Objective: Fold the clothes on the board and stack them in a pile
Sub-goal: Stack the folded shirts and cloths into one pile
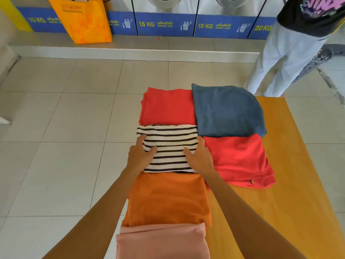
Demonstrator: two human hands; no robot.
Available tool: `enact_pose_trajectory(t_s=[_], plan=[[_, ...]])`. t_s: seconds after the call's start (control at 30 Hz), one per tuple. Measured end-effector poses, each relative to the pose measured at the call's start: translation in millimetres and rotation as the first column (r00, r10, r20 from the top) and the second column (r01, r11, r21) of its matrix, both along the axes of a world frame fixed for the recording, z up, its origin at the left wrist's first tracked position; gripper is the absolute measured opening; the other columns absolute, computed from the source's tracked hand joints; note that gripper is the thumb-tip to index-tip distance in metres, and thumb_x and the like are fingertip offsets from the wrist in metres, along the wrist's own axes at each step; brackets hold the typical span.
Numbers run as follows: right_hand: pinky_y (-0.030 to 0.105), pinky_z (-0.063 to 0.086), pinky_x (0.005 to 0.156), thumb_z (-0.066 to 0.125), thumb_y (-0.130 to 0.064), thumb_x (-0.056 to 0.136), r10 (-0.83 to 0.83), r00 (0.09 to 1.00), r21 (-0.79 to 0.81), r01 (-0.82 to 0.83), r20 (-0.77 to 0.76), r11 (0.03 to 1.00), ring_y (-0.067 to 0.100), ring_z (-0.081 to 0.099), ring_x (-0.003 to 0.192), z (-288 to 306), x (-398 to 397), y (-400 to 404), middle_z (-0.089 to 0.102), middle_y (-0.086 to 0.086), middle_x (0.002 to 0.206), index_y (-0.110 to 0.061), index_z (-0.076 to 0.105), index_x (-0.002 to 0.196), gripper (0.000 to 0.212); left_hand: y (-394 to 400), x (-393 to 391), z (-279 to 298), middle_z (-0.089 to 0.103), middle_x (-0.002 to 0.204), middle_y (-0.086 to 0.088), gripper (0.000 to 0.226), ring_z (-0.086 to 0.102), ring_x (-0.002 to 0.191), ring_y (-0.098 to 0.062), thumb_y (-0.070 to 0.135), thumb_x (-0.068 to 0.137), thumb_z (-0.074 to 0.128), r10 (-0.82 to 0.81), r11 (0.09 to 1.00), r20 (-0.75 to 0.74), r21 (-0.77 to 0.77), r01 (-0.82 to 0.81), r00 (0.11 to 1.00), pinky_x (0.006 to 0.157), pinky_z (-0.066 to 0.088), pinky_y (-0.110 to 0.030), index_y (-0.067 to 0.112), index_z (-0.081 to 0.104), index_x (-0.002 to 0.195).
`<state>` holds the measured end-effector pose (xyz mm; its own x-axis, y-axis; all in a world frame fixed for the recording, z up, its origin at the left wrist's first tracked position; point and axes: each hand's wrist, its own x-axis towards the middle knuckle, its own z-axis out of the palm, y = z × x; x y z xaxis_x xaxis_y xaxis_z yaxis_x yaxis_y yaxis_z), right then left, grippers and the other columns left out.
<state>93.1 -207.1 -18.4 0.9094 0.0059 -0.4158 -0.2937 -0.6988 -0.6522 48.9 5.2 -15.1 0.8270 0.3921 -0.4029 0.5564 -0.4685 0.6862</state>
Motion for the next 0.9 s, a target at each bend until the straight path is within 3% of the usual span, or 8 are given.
enact_pose_trajectory(t_s=[0.1, 0.23, 0.43, 0.53, 0.67, 0.77, 0.83, 0.9], plan=[[0.042, 0.045, 0.102, 0.062, -0.051, 0.089, -0.091, 0.993, 0.126, 0.100, -0.077, 0.987, 0.032, 0.056, 0.122, -3, 7, 1, 0.059, 0.008, 0.135, -0.028, 0.022, 0.152, 0.078, -3, 0, -8, 0.046, 0.148, -0.006, 0.069, 0.049, 0.131, -0.030, 0.044, 0.090, 0.065, -0.018, 1.000, -0.009, -0.008, 0.018, 1.000, 0.106, 0.045, -0.046, 0.033, 0.030, 0.148], [0.041, 0.044, 0.108, 0.066, -0.047, 0.088, -0.056, 0.995, 0.225, 0.075, -0.088, 0.971, 0.023, 0.054, 0.127, 5, 14, -2, 0.056, -0.003, 0.139, -0.034, 0.026, 0.153, 0.078, 13, 5, -2, 0.048, 0.143, 0.000, 0.060, 0.050, 0.126, -0.024, 0.036, 0.087, 0.071, -0.012, 0.992, 0.005, -0.124, 0.012, 1.000, 0.102, 0.049, -0.042, 0.038, 0.040, 0.138], [0.022, 0.042, 0.102, 0.066, -0.048, 0.088, -0.007, 0.982, 0.329, -0.056, 0.190, 0.943, -0.006, 0.051, 0.119, 53, 31, -1, 0.054, -0.029, 0.130, -0.049, 0.044, 0.138, 0.055, 40, 26, 44, 0.053, 0.121, 0.022, 0.045, 0.057, 0.106, -0.005, 0.039, 0.086, 0.071, -0.086, 0.979, 0.206, -0.166, 0.121, 0.975, 0.079, 0.053, -0.020, 0.064, 0.049, 0.116], [0.019, 0.044, 0.097, 0.065, -0.044, 0.091, 0.017, 0.954, 0.343, -0.124, 0.300, 0.931, -0.003, 0.055, 0.118, 79, 62, 6, 0.058, -0.026, 0.128, -0.048, 0.046, 0.136, 0.049, 51, 59, 70, 0.056, 0.121, 0.024, 0.049, 0.057, 0.107, 0.001, 0.035, 0.086, 0.072, -0.056, 0.971, 0.315, -0.202, 0.125, 0.947, 0.078, 0.052, -0.018, 0.058, 0.052, 0.124], [0.012, 0.043, 0.086, 0.062, -0.040, 0.094, 0.009, 0.932, 0.302, -0.127, 0.363, 0.945, -0.003, 0.057, 0.106, 84, 121, 20, 0.059, -0.021, 0.124, -0.048, 0.048, 0.135, 0.045, 55, 118, 78, 0.055, 0.137, 0.006, 0.052, 0.057, 0.118, -0.014, 0.031, 0.089, 0.069, -0.055, 0.982, 0.367, -0.149, 0.118, 0.928, 0.095, 0.054, -0.035, 0.044, 0.051, 0.136], [0.003, 0.041, 0.064, 0.060, -0.037, 0.096, -0.012, 0.924, 0.232, -0.083, 0.382, 0.969, -0.010, 0.059, 0.080, 66, 163, 28, 0.058, -0.025, 0.096, -0.042, 0.050, 0.137, 0.042, 52, 162, 67, 0.054, 0.140, 0.000, 0.053, 0.056, 0.123, -0.021, 0.028, 0.089, 0.070, -0.028, 0.985, 0.362, -0.149, 0.087, 0.932, 0.100, 0.053, -0.043, 0.039, 0.052, 0.139], [0.008, 0.047, 0.060, 0.058, -0.034, 0.097, -0.033, 0.928, 0.191, -0.041, 0.372, 0.981, 0.001, 0.062, 0.070, 47, 182, 30, 0.061, -0.016, 0.085, -0.038, 0.051, 0.138, 0.041, 50, 184, 53, 0.053, 0.142, -0.002, 0.054, 0.054, 0.126, -0.023, 0.027, 0.090, 0.069, -0.041, 0.992, 0.331, -0.097, 0.077, 0.943, 0.104, 0.049, -0.044, 0.036, 0.052, 0.140], [0.027, 0.056, 0.075, 0.054, -0.030, 0.099, -0.033, 0.949, 0.144, -0.013, 0.312, 0.990, 0.015, 0.065, 0.078, 23, 190, 30, 0.068, 0.002, 0.097, -0.034, 0.048, 0.141, 0.043, 47, 194, 32, 0.051, 0.145, -0.004, 0.054, 0.051, 0.129, -0.026, 0.025, 0.091, 0.066, -0.075, 0.996, 0.255, -0.019, 0.083, 0.964, 0.109, 0.042, -0.037, 0.031, 0.049, 0.143]])
